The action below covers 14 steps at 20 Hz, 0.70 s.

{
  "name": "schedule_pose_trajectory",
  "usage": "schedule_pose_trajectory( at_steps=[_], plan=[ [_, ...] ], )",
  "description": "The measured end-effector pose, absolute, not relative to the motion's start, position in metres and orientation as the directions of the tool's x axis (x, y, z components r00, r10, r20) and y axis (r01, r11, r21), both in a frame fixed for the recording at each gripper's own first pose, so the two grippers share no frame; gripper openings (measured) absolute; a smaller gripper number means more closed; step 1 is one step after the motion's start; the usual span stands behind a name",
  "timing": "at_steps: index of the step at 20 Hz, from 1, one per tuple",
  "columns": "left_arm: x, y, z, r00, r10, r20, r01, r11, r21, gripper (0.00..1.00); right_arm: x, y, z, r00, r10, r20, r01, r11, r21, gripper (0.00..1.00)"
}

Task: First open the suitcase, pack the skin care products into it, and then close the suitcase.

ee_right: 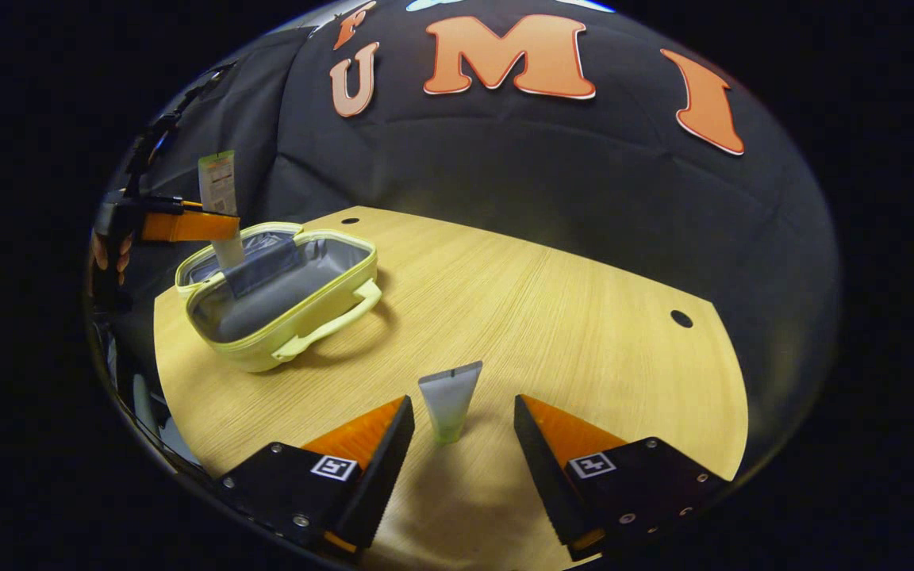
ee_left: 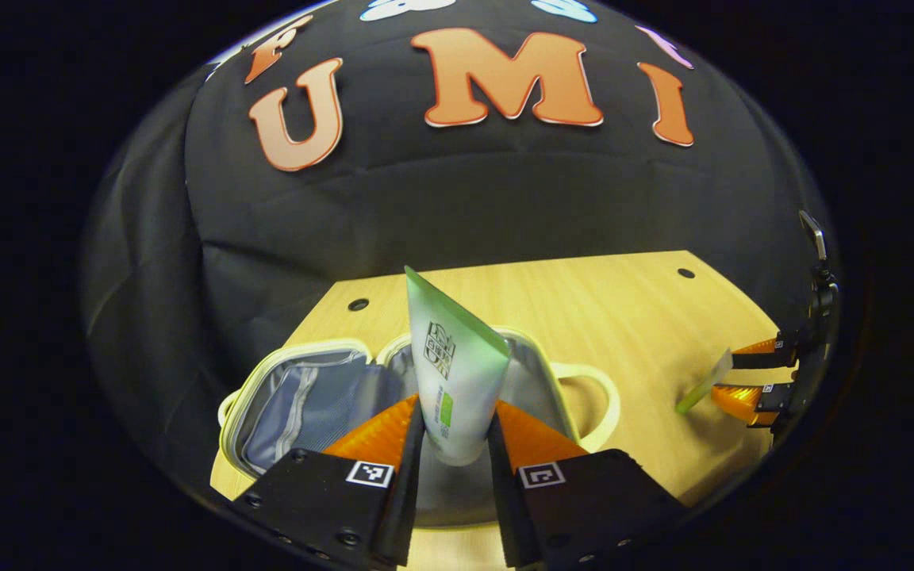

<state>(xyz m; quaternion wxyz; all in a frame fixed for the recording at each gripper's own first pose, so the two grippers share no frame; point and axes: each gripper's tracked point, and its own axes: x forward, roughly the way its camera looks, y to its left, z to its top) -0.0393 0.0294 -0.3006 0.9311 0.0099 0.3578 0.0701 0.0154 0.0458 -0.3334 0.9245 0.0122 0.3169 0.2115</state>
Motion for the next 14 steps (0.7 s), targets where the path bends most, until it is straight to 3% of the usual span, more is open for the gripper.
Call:
schedule_pose_trajectory(
  at_steps=[1,4,9,10,14],
  plan=[
    [-0.040,0.035,-0.305,0.719,0.147,-0.680,-0.132,0.989,0.074,0.44,0.017,0.048,-0.336,0.704,0.408,-0.582,-0.391,0.906,0.162,0.67],
    [-0.047,0.053,-0.327,0.647,0.172,-0.743,-0.157,0.983,0.090,0.43,0.018,0.057,-0.346,0.679,0.435,-0.591,-0.408,0.893,0.188,0.59],
    [-0.054,0.058,-0.360,0.556,0.140,-0.819,-0.162,0.985,0.059,0.43,0.018,0.067,-0.350,0.653,0.451,-0.609,-0.398,0.888,0.231,0.34],
    [-0.055,0.058,-0.366,0.532,0.128,-0.837,-0.146,0.988,0.058,0.43,0.017,0.068,-0.348,0.650,0.452,-0.610,-0.389,0.888,0.244,0.38],
    [-0.058,0.058,-0.388,0.454,0.072,-0.888,-0.071,0.997,0.045,0.43,0.013,0.080,-0.320,0.667,0.455,-0.591,-0.375,0.890,0.262,0.36]
  ],
)
